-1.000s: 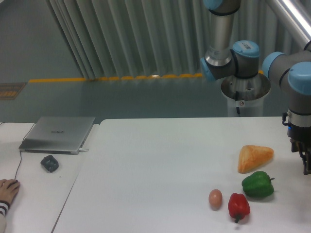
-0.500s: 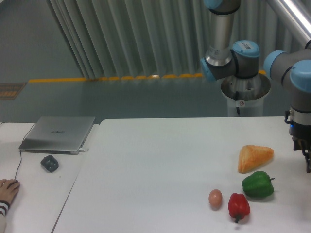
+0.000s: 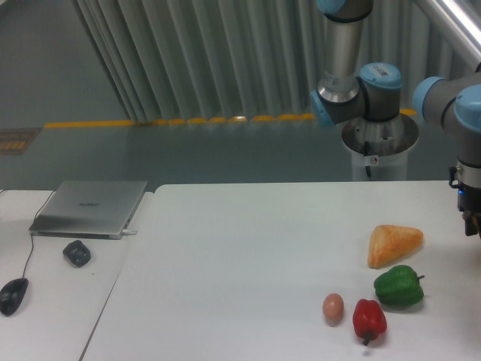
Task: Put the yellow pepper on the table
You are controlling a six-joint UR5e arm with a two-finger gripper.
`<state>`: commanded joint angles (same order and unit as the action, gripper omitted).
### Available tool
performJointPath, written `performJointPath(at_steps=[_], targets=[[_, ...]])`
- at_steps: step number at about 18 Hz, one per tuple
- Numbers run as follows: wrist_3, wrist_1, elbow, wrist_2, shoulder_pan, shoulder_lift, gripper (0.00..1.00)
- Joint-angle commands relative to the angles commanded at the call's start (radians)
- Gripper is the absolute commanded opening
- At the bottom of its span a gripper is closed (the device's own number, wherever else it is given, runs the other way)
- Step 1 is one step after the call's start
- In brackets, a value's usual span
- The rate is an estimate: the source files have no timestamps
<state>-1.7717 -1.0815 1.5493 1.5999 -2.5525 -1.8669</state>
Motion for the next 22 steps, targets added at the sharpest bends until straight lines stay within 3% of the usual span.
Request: performJointPath(at_steps=[7, 11, 14, 17, 22], targets=[[0.003, 0.002, 0.005, 0.020, 0.002, 0.000, 1.00], [0.002, 0.018, -0.012, 0.126, -0.005, 0.002, 1.00], [0.011, 0.020, -0.006, 0.132, -0.008, -0.002, 1.00], [-0.017, 0.021, -0.005, 0.133, -0.043, 0.000, 1.00], [-0.390, 0.021, -0.026, 0.132, -0.103, -0.020, 1.00]])
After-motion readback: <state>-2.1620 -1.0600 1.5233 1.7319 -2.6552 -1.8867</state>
